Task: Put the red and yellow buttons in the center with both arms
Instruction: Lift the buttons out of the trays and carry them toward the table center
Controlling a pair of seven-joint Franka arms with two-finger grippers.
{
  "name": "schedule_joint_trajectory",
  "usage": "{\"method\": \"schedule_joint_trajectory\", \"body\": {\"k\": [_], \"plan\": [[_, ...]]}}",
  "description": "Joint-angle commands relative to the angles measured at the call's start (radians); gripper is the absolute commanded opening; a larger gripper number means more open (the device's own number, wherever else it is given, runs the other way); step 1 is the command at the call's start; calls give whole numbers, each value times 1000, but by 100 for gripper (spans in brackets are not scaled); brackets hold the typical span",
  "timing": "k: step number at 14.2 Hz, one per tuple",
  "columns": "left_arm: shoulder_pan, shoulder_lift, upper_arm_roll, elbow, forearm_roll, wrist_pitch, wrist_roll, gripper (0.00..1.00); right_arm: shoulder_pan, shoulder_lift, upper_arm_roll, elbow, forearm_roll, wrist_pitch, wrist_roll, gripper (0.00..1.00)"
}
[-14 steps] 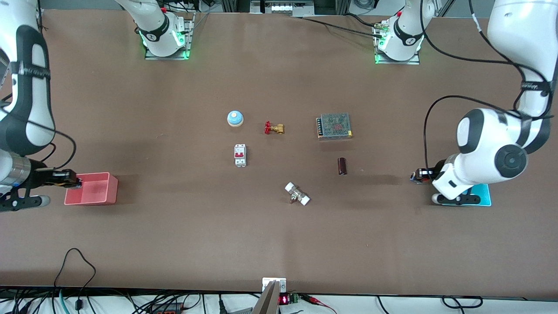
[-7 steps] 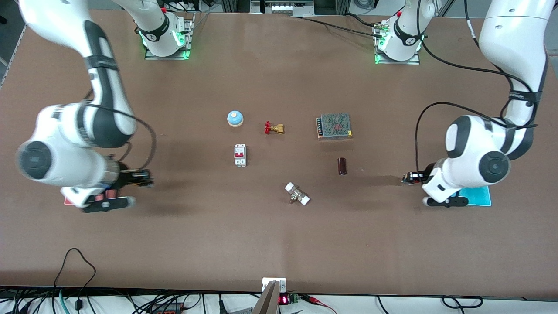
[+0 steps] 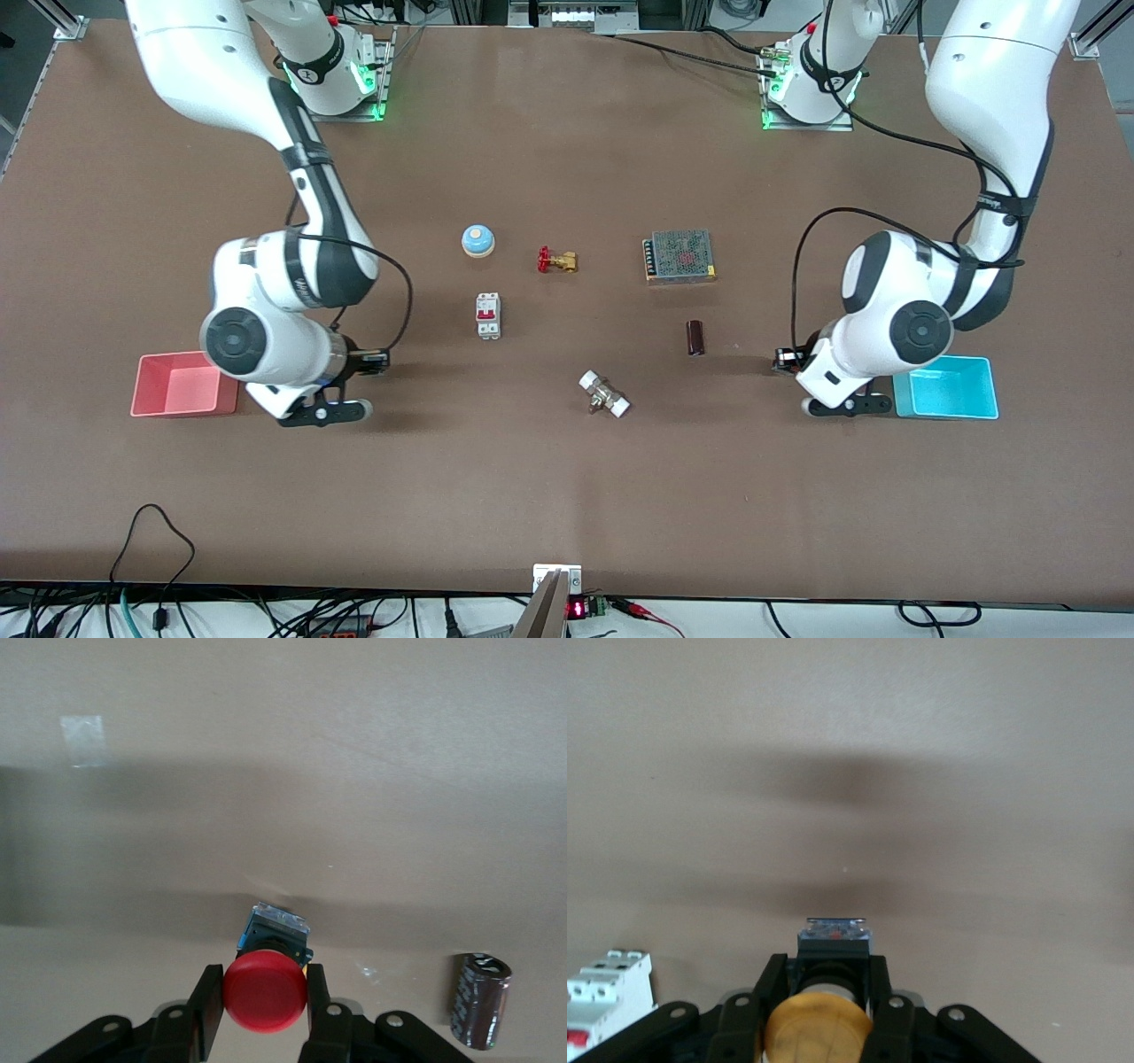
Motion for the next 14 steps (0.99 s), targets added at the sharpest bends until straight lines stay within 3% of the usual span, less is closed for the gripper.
{"method": "schedule_joint_trajectory", "body": {"k": [1,11,12,13,14], "plan": [[-10,25,4,18,4,10,-22,12,25,26,-9,-14,16,48,41,40],[3,40,13,21,16,37,-14,20,81,83,-7,-71,16,177,133,40],[3,40,13,21,15,37,-14,28,84,86,-9,-71,18,177,135,53],[2,39,13,21,12,37,-14,40,81,80,-9,-66,19,177,141,100],[2,39,13,21,10,37,-14,51,81,72,-10,-59,19,169,141,100]]}}
